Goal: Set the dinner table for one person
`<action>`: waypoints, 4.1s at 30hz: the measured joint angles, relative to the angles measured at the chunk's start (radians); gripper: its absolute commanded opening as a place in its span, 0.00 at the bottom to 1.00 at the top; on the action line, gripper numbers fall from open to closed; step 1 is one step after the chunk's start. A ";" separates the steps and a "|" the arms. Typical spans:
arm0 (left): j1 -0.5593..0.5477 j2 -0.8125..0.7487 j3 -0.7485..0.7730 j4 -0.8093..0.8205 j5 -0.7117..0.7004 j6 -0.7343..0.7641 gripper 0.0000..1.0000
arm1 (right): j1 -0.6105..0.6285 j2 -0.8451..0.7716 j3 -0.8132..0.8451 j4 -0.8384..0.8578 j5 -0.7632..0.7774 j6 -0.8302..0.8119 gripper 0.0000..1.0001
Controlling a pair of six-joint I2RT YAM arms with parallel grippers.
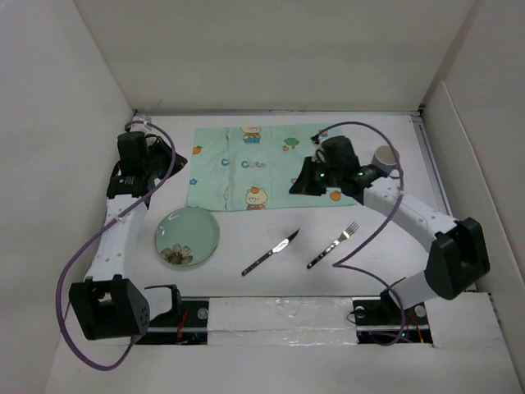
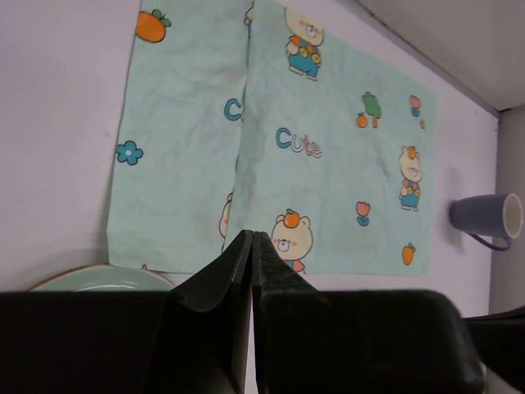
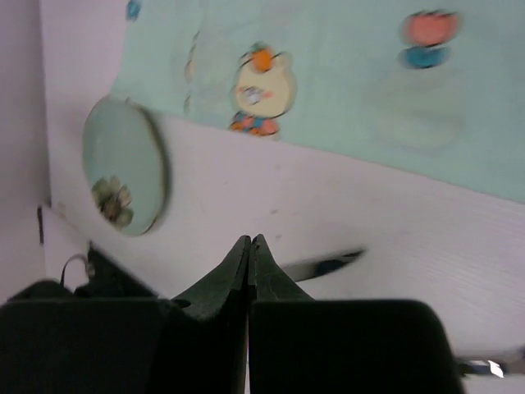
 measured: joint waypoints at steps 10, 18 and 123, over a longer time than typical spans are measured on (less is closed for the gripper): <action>-0.079 -0.209 -0.019 -0.128 0.024 0.001 0.15 | 0.367 0.402 0.156 0.190 -0.045 0.104 0.55; -0.110 -0.173 0.016 -0.187 0.015 0.036 0.26 | 0.416 0.632 0.231 0.355 -0.100 0.197 0.56; -1.170 0.454 0.183 0.032 -0.315 0.284 0.50 | -0.431 -0.185 0.183 0.043 0.072 0.182 0.01</action>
